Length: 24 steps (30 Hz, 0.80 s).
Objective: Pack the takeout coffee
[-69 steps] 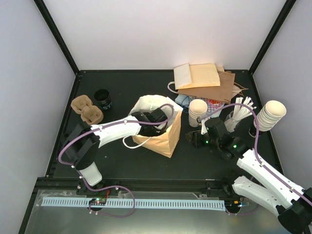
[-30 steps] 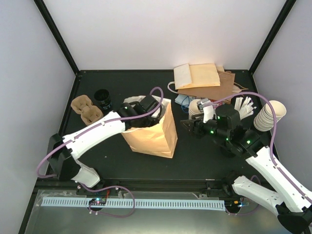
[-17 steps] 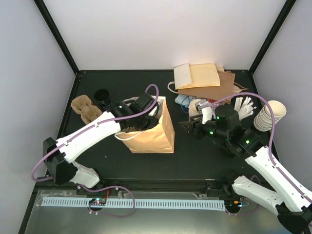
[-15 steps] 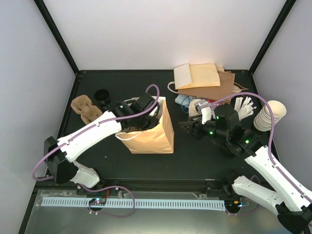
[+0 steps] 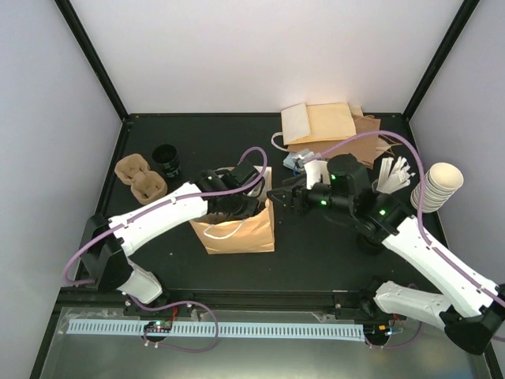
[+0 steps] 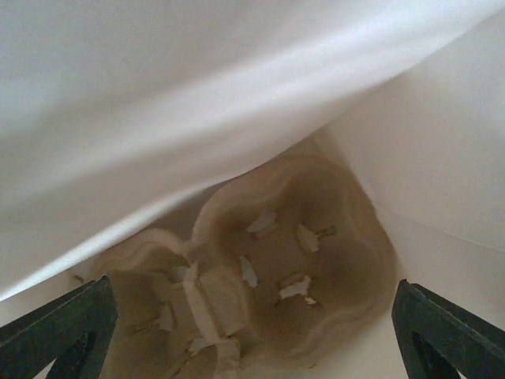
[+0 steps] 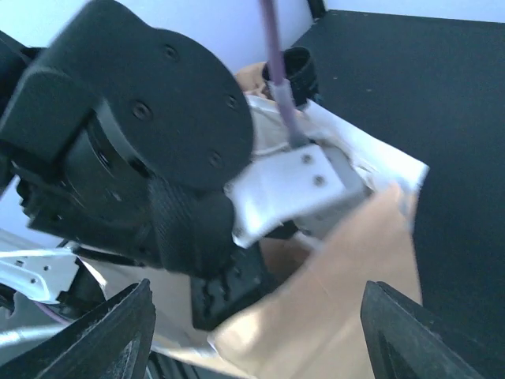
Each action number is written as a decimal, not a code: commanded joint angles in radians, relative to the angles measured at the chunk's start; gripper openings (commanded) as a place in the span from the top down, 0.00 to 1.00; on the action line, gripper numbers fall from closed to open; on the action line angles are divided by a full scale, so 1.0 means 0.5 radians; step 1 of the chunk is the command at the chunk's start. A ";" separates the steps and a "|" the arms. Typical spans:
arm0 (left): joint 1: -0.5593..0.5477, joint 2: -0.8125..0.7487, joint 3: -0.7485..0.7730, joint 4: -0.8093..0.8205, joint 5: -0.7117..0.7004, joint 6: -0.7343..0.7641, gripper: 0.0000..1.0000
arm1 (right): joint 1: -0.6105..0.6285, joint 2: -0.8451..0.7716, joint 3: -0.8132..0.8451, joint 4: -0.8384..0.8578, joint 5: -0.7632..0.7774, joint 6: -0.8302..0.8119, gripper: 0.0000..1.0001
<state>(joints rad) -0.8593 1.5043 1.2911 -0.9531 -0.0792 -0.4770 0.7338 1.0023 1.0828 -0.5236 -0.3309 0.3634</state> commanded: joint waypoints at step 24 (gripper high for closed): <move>0.000 -0.532 0.343 0.001 -0.182 -0.017 0.01 | 0.153 0.139 -0.089 -0.121 0.507 0.046 0.28</move>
<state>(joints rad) -0.8597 1.3594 1.4193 -0.9913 -0.1738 -0.5003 0.8082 1.0924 1.0397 -0.5774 -0.0875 0.3992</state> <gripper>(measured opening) 0.988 0.721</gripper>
